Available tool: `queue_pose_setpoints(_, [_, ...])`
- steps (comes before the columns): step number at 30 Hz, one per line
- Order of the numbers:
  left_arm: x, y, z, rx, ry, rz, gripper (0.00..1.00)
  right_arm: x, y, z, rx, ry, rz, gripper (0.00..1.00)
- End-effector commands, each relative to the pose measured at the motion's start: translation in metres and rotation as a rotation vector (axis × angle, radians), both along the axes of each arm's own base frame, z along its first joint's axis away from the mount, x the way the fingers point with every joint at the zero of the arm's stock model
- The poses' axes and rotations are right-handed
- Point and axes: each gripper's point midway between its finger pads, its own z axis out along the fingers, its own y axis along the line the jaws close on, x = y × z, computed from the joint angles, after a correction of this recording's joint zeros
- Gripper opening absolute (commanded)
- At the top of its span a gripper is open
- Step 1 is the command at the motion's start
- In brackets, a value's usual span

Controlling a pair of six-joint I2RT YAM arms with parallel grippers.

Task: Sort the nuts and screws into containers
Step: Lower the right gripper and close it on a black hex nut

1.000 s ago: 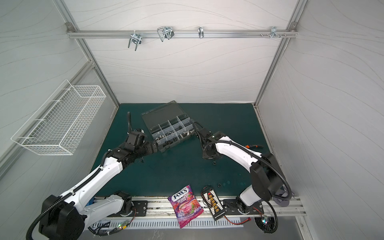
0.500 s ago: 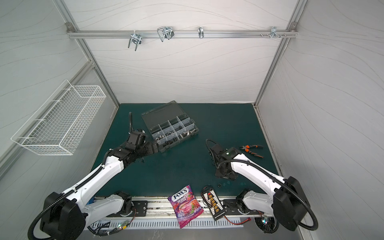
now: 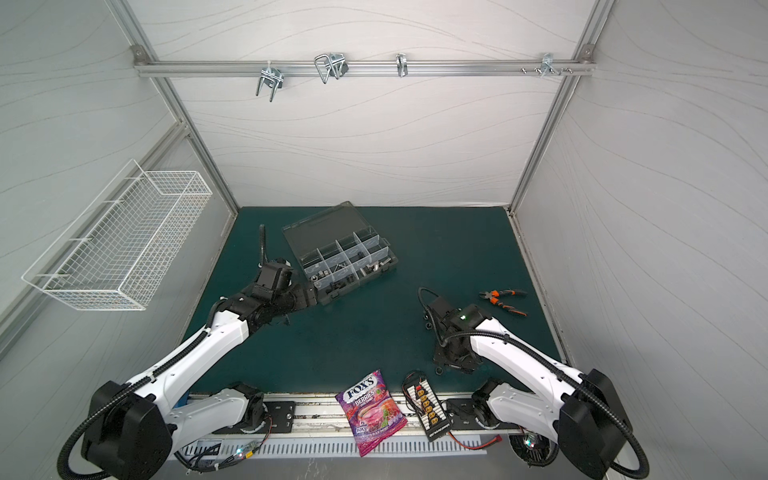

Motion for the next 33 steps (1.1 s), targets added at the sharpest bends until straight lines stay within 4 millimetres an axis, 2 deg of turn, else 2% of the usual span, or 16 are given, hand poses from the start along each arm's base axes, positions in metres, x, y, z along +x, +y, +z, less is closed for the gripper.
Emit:
queue_pose_setpoints(1, [0.012, -0.003, 0.017, -0.027, -0.046, 0.012, 0.99, -0.002, 0.002, 0.004, 0.001, 0.019, -0.016, 0.61])
queue_pose_setpoints(14, [0.012, -0.002, 0.014, -0.019, -0.038, 0.012, 0.99, -0.004, 0.02, -0.019, 0.061, 0.076, -0.007, 0.52])
queue_pose_setpoints(33, [0.013, -0.003, 0.012, -0.017, -0.027, 0.009, 0.99, -0.012, 0.02, -0.046, 0.043, 0.137, -0.004, 0.36])
